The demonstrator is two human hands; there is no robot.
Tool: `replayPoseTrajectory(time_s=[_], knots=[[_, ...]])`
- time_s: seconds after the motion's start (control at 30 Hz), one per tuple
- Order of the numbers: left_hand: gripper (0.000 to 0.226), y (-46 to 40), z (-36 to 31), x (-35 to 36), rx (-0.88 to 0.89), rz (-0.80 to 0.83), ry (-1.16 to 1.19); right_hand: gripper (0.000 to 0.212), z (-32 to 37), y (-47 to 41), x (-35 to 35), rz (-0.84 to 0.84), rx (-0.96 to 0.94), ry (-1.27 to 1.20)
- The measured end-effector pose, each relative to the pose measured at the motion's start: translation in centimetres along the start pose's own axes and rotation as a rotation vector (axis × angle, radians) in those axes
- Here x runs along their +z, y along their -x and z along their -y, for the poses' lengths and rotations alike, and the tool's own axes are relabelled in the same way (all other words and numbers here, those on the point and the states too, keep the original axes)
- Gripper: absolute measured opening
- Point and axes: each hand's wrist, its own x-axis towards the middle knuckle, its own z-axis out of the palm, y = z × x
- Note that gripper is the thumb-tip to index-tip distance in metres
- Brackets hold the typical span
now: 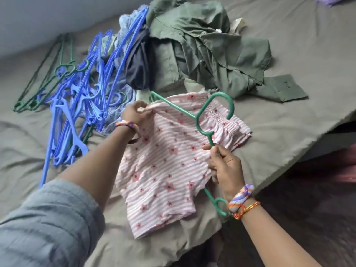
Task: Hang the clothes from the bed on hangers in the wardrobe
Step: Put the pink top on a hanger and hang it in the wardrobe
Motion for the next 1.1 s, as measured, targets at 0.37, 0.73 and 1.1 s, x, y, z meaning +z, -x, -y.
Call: replayPoseTrajectory(time_s=[0.37, 0.73, 1.1], knots=[[0.042, 10.5, -11.9, -4.1, 1.181, -0.101, -0.492, 0.027, 19.3, 5.0, -1.4, -0.009, -0.096, 0.072], [0.032, 20.1, -35.1, -7.4, 1.753, -0.247, -0.335, 0.027, 40.7, 15.8, -5.4, -0.223, -0.541, 0.303], [0.055, 28.1, -45.5, -10.3, 1.894, -0.348, -0.122, 0.027, 47.5, 32.7, -13.3, -0.654, -0.664, 0.530]])
